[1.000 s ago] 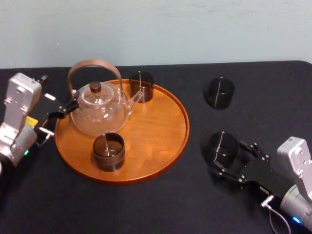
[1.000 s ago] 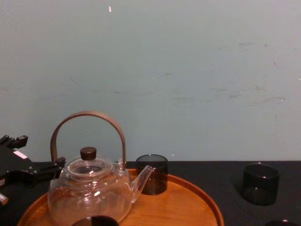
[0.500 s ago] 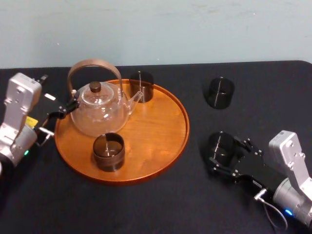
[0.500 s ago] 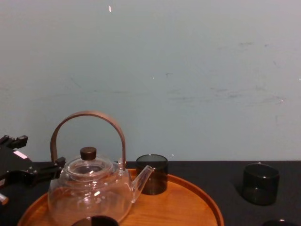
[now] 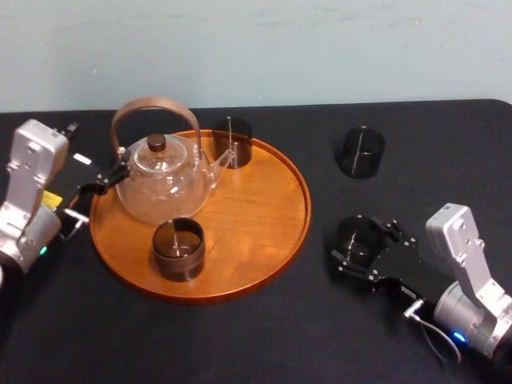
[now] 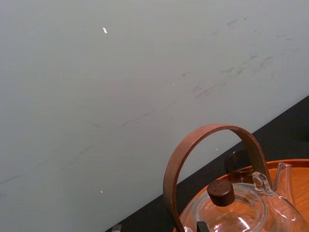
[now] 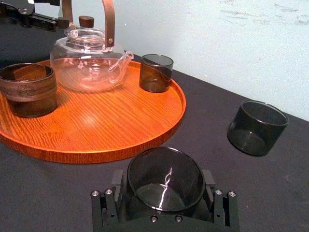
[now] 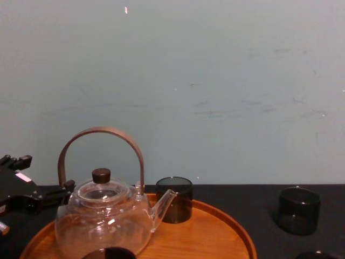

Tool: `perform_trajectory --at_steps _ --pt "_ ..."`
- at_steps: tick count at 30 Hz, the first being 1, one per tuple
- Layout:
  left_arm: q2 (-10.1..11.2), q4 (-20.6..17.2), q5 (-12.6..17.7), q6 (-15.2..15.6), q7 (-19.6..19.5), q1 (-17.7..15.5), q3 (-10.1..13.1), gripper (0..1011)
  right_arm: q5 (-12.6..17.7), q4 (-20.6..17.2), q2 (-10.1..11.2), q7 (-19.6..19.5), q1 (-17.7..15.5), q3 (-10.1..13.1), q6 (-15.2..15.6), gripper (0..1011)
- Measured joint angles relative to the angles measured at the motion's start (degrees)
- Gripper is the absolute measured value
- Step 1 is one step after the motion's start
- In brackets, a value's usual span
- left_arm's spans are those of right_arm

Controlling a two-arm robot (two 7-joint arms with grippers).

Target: Pick up the glass from the table and place it on the tray.

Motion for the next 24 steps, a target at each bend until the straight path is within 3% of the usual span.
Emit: perform_trajectory --at_steps 12,17,24 --pt "0.0 0.0 0.0 0.0 0.0 0.0 0.0 1009 0.06 0.0 0.04 0.02 -0.03 -0.02 0.04 1003" --pt "0.0 0.0 0.0 0.0 0.0 0.0 0.0 1010 0.1 -0.06 0.1 0.02 -0.07 -0.02 -0.03 925" --pt "0.0 0.0 0.0 0.0 0.0 0.0 0.0 1009 0.11 -0.1 0.14 0.01 -0.12 -0.02 -0.09 919"
